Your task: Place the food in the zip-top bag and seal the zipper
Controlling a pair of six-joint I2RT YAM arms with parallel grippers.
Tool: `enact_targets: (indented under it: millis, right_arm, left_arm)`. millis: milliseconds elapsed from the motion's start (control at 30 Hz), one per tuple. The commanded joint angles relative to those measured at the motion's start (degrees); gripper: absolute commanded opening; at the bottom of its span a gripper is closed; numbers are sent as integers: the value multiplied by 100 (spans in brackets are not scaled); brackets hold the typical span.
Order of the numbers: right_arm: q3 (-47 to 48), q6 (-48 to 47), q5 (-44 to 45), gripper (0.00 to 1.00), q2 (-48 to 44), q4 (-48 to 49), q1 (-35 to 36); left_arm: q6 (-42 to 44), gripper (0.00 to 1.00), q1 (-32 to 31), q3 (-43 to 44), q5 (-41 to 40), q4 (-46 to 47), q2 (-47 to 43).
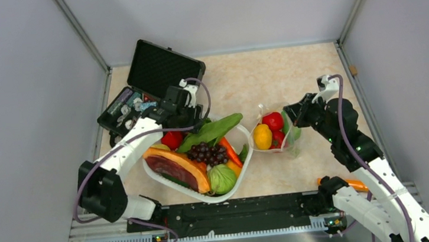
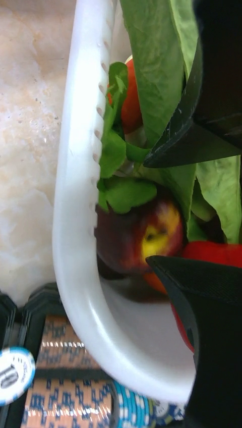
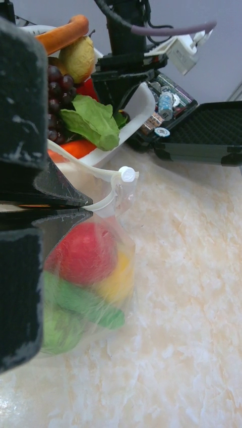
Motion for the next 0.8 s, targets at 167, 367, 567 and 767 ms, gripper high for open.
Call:
enact_targets:
  millis: [167,367,567,767]
  right_arm:
    - [110,30,23,0,-78,330,23]
    - [72,3,59,0,-85,317,18]
    - [41,-7,48,0,-74,339,21]
    - [22,-12,60,0,-85,318,19]
  left_arm:
    - [39,75,-21,-331,-9,-121,625]
    - [-32,88,-27,-510,-367,-143,655]
    - [-45,87,-146,-568,-946,136,278]
    - [-158,65,-152,-574,-793,193,410]
